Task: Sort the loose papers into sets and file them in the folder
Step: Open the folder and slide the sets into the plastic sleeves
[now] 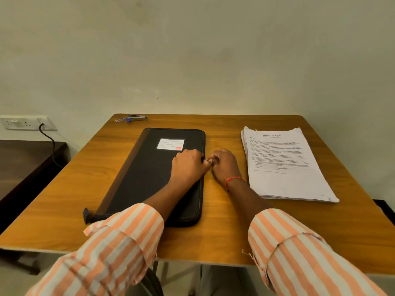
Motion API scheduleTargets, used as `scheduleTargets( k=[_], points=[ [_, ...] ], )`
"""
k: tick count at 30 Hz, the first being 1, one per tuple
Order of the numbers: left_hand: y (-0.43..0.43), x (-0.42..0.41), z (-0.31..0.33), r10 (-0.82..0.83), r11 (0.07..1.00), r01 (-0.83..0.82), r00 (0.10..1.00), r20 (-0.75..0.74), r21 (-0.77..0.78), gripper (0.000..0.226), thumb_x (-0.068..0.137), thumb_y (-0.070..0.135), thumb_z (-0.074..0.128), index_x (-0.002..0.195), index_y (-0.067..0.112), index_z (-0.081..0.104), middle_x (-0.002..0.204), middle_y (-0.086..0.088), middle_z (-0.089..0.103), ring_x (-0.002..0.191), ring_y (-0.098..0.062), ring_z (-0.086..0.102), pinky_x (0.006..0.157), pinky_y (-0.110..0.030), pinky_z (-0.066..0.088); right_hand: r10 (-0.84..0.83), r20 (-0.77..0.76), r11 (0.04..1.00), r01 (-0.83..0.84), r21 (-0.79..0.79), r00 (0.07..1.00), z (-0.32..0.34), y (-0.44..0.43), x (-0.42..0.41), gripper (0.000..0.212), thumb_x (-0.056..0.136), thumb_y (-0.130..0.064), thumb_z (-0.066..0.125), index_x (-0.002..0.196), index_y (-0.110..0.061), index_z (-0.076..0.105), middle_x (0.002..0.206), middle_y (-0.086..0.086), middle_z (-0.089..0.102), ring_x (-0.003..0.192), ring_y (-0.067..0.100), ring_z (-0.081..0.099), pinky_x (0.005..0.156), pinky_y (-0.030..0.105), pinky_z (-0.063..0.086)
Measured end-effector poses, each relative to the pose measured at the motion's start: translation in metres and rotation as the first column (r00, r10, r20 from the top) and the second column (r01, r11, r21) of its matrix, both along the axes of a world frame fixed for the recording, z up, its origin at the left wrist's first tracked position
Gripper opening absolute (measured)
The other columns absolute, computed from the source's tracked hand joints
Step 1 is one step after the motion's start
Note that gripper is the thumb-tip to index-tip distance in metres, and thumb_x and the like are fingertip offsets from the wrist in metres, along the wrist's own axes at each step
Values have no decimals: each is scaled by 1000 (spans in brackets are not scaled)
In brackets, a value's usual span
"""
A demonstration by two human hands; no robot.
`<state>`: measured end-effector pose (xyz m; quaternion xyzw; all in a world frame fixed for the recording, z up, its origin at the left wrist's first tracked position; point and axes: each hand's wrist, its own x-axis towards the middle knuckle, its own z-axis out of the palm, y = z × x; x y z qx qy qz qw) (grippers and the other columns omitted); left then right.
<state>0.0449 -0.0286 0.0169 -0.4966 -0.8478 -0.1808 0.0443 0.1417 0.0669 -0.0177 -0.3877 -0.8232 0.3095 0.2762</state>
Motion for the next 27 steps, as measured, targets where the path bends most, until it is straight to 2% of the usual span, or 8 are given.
scheduleTargets(
  k=[3, 6, 10, 12, 15, 18, 21, 27],
  points=[
    [3, -5, -2, 11, 999, -14, 998, 54, 45, 34, 82, 46, 62, 64, 17, 63, 56, 2, 58, 59, -17, 57, 59, -31, 52, 5, 14, 1000, -5, 12, 1000, -2, -9, 6, 21, 93, -1, 60, 88, -15, 74, 95, 3, 58, 88, 17, 56, 71, 21, 42],
    [3, -6, -2, 19, 997, -24, 997, 75, 72, 27, 82, 41, 64, 84, 17, 76, 72, -1, 71, 67, -16, 58, 64, -33, 56, -12, 28, 1000, 11, 25, 1000, -5, -20, 15, 24, 93, -2, 58, 79, -16, 71, 90, 2, 58, 82, 14, 57, 67, 22, 43],
    [5, -8, -3, -19, 997, 10, 991, 135, 72, 26, 84, 39, 67, 94, 18, 78, 85, -1, 75, 74, -15, 68, 69, -33, 61, -46, 28, 999, 46, 18, 999, -7, -24, 18, 22, 94, -5, 60, 80, -16, 73, 90, 0, 60, 80, 12, 58, 68, 21, 46],
    [-1, -12, -2, -52, 998, 41, 961, 270, 46, 27, 88, 39, 68, 108, 23, 77, 102, 1, 76, 86, -11, 69, 78, -31, 60, -83, 19, 996, 82, 23, 996, -5, -23, 16, 17, 94, -7, 62, 86, -16, 74, 92, 1, 59, 82, 14, 57, 70, 23, 46],
    [-28, -8, 1, -165, 984, 179, 922, 349, -8, 52, 86, 52, 70, 130, 26, 65, 129, 2, 65, 114, -15, 61, 95, -31, 51, -126, 30, 992, 125, 34, 992, -1, -19, 13, 13, 93, -8, 63, 92, -13, 75, 97, 3, 59, 87, 18, 57, 73, 26, 49],
    [-72, 11, -2, -305, 935, 340, 917, 257, -102, 80, 81, 71, 66, 145, 26, 51, 153, 2, 46, 143, -19, 39, 116, -39, 32, -152, 7, 987, 151, 44, 988, -2, -19, 14, 17, 93, -4, 60, 89, -13, 75, 97, 4, 60, 87, 19, 58, 76, 30, 52],
    [-102, 20, -5, -380, 910, 392, 919, 106, -133, 94, 71, 88, 56, 149, 35, 44, 157, 12, 41, 149, -11, 29, 122, -40, 25, -150, -1, 988, 150, 39, 989, -1, -22, 15, 18, 94, -3, 59, 88, -13, 74, 94, 1, 57, 85, 17, 57, 73, 25, 47],
    [-125, 28, -15, -477, 876, 468, 877, -56, -118, 65, 90, 72, 51, 146, 40, 48, 154, 19, 44, 147, -4, 31, 122, -34, 29, -155, 5, 987, 155, 29, 988, -3, -24, 16, 15, 95, -6, 61, 91, -11, 75, 97, 3, 61, 87, 17, 60, 67, 19, 43]
  ],
)
